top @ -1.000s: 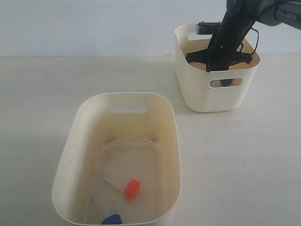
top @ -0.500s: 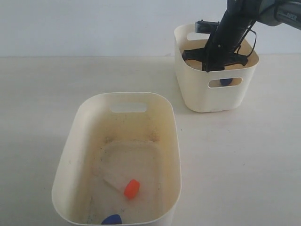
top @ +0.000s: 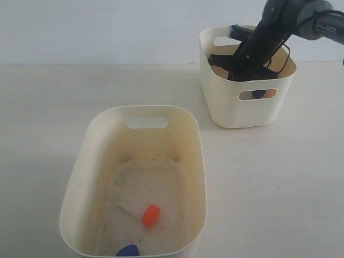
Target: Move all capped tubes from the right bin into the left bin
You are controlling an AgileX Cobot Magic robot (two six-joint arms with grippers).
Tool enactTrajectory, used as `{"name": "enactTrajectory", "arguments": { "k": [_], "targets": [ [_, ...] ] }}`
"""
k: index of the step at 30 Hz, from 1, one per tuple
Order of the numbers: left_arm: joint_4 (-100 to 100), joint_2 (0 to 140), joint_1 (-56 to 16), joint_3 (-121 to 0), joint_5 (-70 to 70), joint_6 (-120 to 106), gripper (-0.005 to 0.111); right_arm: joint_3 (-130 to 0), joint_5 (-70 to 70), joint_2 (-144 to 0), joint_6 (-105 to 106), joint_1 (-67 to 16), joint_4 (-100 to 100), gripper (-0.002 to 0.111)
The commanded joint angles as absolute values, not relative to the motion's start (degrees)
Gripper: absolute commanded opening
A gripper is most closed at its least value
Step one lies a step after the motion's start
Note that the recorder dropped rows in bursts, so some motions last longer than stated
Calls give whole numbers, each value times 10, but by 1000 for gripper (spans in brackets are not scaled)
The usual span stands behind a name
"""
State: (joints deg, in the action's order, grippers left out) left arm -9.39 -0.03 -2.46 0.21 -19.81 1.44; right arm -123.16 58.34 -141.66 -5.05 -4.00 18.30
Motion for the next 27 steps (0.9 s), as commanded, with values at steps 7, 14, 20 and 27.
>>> {"name": "enactTrajectory", "arguments": {
  "k": [7, 14, 20, 27],
  "targets": [
    [-97, 0, -25, 0, -195, 20, 4, -1241, 517, -1425, -18, -33, 257, 0],
    [-97, 0, -25, 0, -195, 20, 4, -1241, 515, -1425, -4, -33, 257, 12],
    [-97, 0, -25, 0, -195, 20, 4, -1241, 511, -1425, -6, -33, 257, 57],
    [-97, 0, -25, 0, -195, 20, 4, -1241, 481, -1427, -6, -34, 258, 62]
  ]
}}
